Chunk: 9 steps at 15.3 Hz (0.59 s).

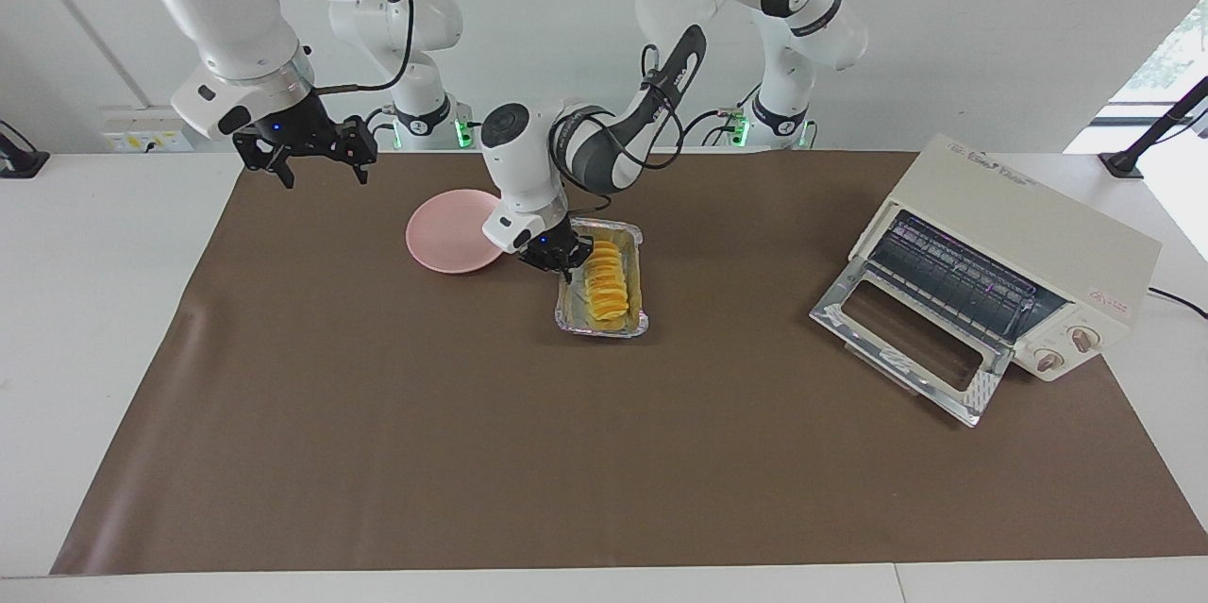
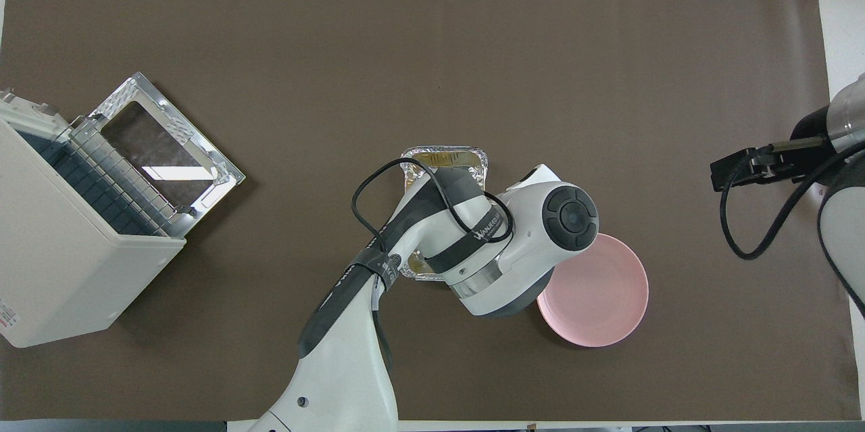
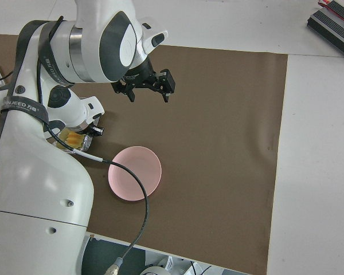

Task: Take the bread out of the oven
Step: 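Lower the foil tray onto the table beside the pink plate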

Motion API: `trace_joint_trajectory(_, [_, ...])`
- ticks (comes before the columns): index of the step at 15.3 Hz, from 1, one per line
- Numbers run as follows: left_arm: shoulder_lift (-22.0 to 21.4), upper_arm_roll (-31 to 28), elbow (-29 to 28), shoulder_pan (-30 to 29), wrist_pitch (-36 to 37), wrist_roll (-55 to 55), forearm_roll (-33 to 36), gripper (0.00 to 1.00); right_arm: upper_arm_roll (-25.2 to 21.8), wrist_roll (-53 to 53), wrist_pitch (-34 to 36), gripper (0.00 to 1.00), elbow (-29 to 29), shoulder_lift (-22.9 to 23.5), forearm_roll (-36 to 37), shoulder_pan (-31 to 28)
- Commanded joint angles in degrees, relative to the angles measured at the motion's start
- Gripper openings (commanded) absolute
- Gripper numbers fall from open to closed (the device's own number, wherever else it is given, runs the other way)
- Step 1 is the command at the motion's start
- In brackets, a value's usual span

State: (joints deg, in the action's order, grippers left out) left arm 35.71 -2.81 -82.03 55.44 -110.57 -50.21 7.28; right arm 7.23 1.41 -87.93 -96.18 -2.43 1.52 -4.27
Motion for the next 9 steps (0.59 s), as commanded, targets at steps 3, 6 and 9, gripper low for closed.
trace_joint_trajectory(3, [-0.21,-0.71,-0.93,0.47,-1.67,-0.95,0.46,0.28,0.77,1.49,-0.49,1.0,-1.38,-1.17,0.77,-1.09])
trace_joint_trajectory(6, [-0.21,-0.71,-0.06,0.2,-1.32,-0.86,0.11,1.0,0.77,1.49,-0.49,1.0,-1.38,-1.17,0.77,-1.09])
trace_joint_trajectory(9, [-0.56,-2.11,2.92,-2.77,0.78,-0.33,-8.3,1.0,0.77,1.49,-0.49,1.0,-1.38,-1.17,0.77,-1.09])
